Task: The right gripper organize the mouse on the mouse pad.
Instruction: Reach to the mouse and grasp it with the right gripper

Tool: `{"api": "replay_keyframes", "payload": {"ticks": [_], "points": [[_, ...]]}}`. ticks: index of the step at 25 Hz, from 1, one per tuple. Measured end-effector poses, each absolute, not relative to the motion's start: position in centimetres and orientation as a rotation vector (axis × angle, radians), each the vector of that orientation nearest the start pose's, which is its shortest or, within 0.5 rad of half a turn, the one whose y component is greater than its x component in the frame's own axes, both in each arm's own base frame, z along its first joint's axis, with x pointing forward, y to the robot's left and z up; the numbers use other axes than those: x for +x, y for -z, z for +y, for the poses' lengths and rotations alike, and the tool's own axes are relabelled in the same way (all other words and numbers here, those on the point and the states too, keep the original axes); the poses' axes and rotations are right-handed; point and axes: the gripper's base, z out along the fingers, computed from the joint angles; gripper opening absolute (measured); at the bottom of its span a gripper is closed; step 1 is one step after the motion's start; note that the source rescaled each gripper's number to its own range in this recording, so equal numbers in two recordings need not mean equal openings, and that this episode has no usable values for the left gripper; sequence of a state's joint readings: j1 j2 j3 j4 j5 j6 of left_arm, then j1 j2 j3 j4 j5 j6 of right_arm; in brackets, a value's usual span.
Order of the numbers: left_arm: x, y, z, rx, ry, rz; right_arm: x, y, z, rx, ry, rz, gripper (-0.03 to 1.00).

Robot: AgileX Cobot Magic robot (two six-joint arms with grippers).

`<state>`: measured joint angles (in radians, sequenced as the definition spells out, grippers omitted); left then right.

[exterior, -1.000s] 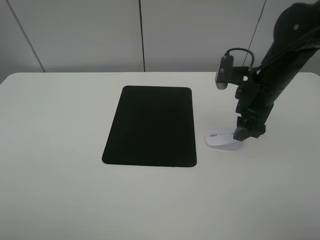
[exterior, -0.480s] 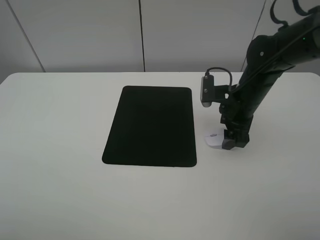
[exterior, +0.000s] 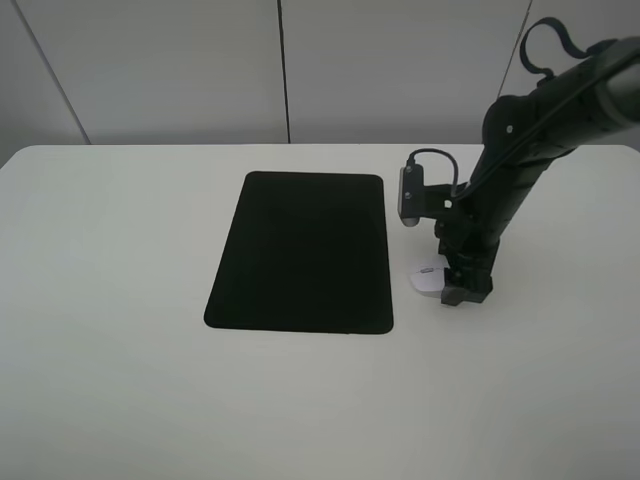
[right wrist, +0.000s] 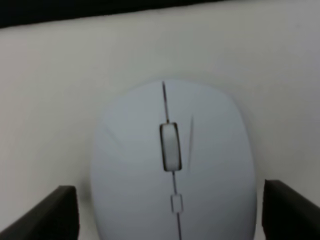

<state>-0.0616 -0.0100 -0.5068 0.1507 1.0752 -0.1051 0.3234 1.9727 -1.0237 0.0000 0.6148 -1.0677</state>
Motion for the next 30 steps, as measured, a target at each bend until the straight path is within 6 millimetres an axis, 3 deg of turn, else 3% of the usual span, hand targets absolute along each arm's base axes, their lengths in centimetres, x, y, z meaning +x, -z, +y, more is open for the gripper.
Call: {"api": "replay_keyframes", "payload": {"ticks": [16, 18, 19, 21, 30], "points": [[-0.76, -27.87, 1.25, -0.054, -0.075, 2.033, 31.79, -9.09, 10.65, -1.970, 0.041, 2.360, 0.57], [-0.76, -27.87, 1.25, -0.054, -0.075, 2.033, 31.77, -9.09, 10.65, -1.971, 0.039, 2.361, 0.49], [-0.76, -27.87, 1.25, -0.054, -0.075, 2.033, 31.74, -9.09, 10.64, -1.973, 0.038, 2.364, 0.36], [-0.76, -27.87, 1.25, -0.054, -0.075, 2.033, 31.70, -9.06, 10.62, -1.976, 0.035, 2.367, 0.00], [-0.76, -27.87, 1.25, -0.054, -0.075, 2.033, 31.70, -9.06, 10.62, -1.976, 0.035, 2.367, 0.02]]}}
